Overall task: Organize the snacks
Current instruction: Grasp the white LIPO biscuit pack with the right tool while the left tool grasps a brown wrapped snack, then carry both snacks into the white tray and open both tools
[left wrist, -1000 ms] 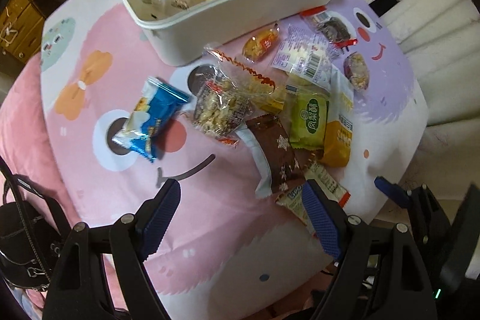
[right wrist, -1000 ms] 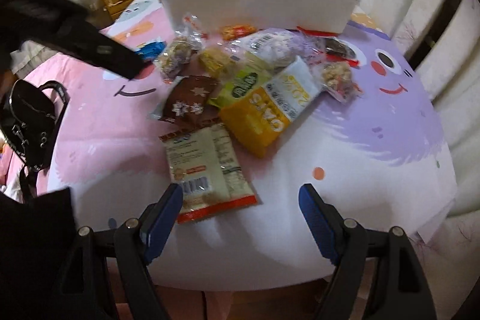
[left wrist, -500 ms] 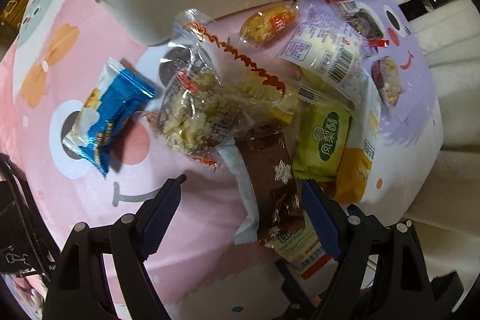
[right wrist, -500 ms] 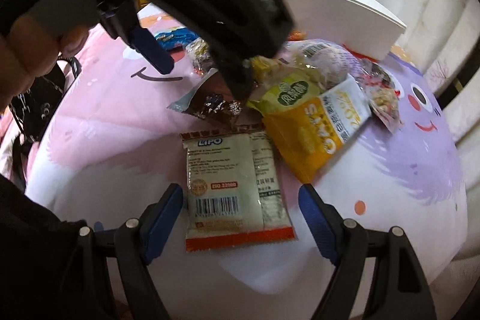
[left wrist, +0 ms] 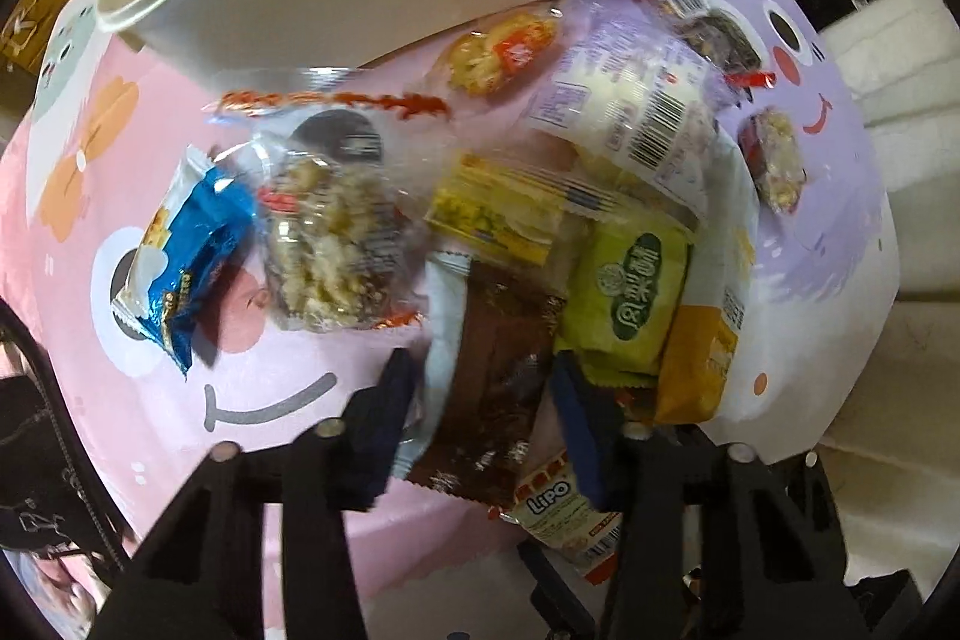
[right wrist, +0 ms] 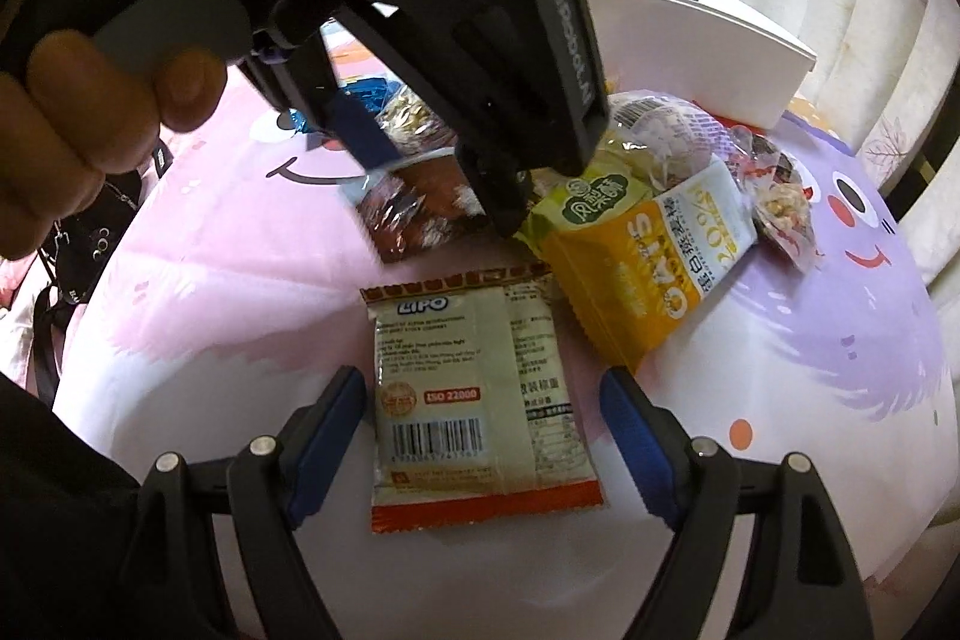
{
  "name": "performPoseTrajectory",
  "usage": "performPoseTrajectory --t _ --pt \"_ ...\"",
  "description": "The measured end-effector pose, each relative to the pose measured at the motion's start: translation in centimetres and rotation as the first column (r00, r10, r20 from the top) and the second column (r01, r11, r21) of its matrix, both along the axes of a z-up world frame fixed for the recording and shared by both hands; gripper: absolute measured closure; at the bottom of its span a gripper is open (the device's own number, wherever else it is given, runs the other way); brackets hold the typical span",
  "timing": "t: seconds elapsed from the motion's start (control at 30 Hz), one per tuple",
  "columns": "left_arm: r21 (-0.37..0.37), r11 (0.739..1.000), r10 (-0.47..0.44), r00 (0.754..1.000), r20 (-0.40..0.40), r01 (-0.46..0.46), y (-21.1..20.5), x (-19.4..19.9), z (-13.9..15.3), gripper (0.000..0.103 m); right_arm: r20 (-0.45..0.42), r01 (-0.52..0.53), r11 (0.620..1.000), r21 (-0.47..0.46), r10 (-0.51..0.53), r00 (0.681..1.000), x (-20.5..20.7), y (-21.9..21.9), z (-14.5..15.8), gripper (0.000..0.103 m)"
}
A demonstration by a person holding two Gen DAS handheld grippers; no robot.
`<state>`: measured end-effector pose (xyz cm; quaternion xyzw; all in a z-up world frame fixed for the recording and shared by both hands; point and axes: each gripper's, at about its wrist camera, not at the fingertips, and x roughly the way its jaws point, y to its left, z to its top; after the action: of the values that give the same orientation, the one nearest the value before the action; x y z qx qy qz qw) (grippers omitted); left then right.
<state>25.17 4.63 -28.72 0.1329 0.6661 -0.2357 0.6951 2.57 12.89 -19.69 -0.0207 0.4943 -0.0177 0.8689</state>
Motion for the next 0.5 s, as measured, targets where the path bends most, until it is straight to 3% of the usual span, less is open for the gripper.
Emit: performPoseTrajectory --t 0.07,0.27,0.33,0.4,0.5 --pt "0.000 1.000 -0.004 1.000 0.008 0.004 -0.3 -0.3 0.0 0.068 -0.009 -0.008 1.000 -0.002 0.008 1.000 0.1 0.0 0.0 0.021" --pt "-0.011 0.999 0.030 0.999 -0.011 -0.030 0.5 -0.5 0.0 0.070 -0.030 -0.010 1.000 -0.007 0.009 0.999 0.4 0.1 0.2 0.023" --pt "-0.012 0.999 0.042 0.999 -0.020 -0.042 1.2 -0.6 -0.1 0.070 -0.035 -0.016 1.000 -0.006 0.016 0.999 0.4 0.2 0.3 0.028" --pt "-0.011 0.999 0.051 0.998 -0.027 -0.051 2.9 -0.8 0.1 0.071 -0.037 -0.033 0.999 -0.005 0.033 0.999 0.8 0.7 0.5 0.045" --pt "-0.014 0.997 0.075 0.997 -0.033 -0.075 4.2 -1.2 0.4 0.071 -0.056 -0.044 0.999 -0.006 0.043 0.998 0.7 1.1 0.8 0.051"
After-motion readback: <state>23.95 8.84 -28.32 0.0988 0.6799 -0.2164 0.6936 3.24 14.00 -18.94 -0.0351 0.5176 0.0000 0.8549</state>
